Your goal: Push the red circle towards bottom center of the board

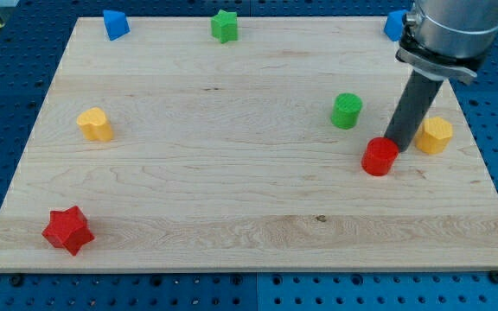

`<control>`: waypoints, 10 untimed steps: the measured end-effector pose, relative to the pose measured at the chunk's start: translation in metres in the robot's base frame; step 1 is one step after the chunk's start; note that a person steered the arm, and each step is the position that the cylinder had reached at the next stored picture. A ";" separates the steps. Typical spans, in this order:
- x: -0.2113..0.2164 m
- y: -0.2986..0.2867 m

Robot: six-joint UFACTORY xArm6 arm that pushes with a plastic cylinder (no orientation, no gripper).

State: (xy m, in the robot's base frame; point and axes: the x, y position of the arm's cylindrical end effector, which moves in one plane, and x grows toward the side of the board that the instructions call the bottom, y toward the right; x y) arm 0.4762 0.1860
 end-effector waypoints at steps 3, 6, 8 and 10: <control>0.028 -0.064; 0.045 -0.059; 0.058 -0.110; 0.087 -0.066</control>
State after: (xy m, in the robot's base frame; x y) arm 0.5630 0.1199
